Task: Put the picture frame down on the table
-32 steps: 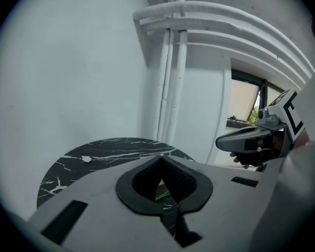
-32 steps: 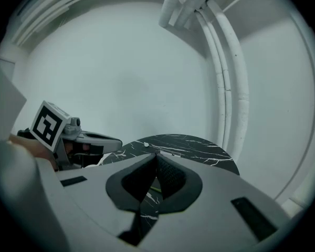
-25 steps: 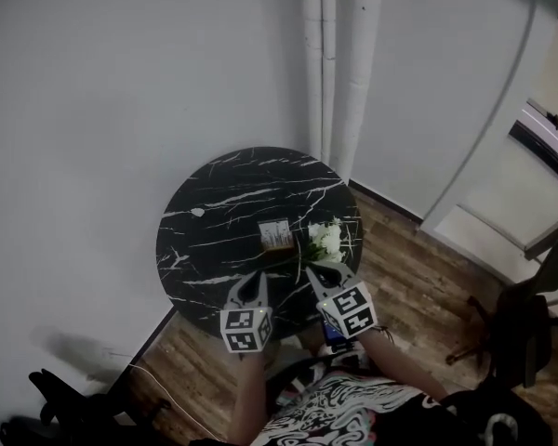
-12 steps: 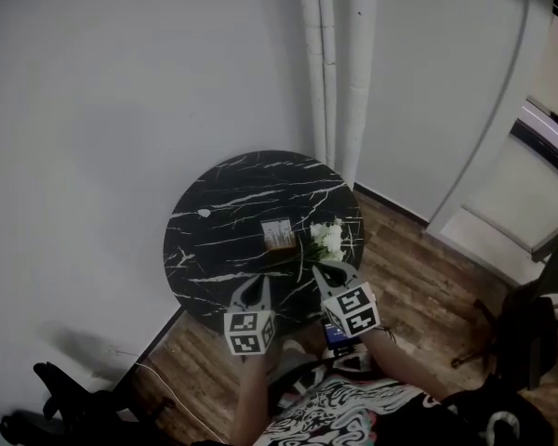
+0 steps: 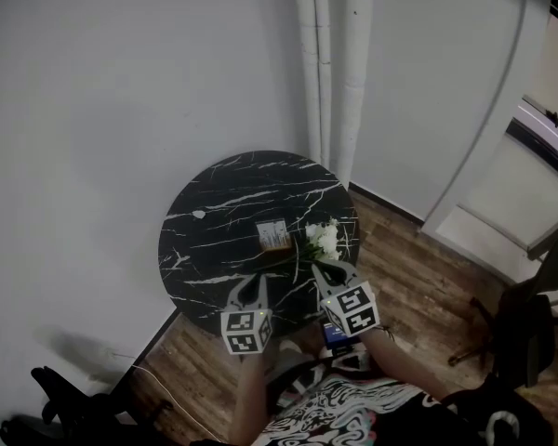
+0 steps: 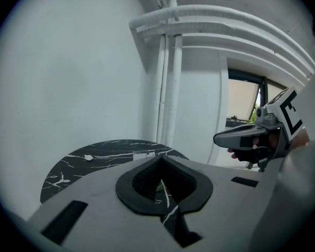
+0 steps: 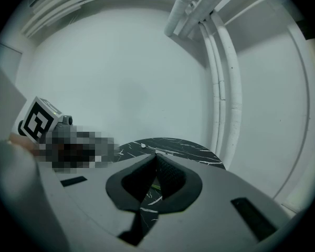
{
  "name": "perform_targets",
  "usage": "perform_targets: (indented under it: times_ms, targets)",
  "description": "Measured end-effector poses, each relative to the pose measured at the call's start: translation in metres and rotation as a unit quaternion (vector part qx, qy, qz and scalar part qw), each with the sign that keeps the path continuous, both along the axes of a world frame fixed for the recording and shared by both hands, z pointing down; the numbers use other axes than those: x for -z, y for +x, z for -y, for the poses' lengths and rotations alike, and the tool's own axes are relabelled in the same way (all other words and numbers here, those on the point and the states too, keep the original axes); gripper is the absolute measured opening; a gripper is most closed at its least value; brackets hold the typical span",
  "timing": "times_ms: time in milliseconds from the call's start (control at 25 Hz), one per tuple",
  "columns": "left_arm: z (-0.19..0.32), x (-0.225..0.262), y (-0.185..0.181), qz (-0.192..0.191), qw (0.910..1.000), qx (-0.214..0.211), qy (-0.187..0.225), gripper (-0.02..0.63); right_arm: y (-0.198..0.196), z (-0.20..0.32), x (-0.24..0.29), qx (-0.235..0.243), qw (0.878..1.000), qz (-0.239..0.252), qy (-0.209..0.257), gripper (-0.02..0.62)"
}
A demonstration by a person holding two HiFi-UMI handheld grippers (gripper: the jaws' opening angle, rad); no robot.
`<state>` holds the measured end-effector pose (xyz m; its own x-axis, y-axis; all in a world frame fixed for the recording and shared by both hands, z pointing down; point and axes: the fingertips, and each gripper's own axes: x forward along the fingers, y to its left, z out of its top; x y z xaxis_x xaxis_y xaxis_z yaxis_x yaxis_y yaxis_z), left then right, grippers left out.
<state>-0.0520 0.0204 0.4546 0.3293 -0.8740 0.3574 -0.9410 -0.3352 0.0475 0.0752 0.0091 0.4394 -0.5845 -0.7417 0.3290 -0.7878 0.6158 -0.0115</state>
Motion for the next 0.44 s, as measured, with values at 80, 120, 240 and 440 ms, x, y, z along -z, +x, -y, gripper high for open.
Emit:
perform_targets:
  times_ms: [80,120,240,440]
  targets:
    - [0.0025,0.0003,0.0001,0.000,1.0000,0.000,0.000,0.014,0.0032,0.0014,0.0012,-0.005,1.000,-0.003,0.002,0.018]
    - [0.0037,0.0006,0.0001,0.000,1.0000,0.001,0.000,0.014,0.0045,0.0023,0.0021,-0.006,1.000,-0.003,0.002,0.018]
    - [0.0051,0.0006,-0.0007,-0.001,1.0000,0.003,0.001,0.014,0.0073,0.0047,0.0022,-0.009,1.000,-0.002,0.004,0.018]
    - [0.0060,-0.0019,-0.0058,0.000,1.0000,0.005,-0.001,0.014,0.0028,0.0064,0.0027,-0.009,1.000,0.011,-0.002,0.018]
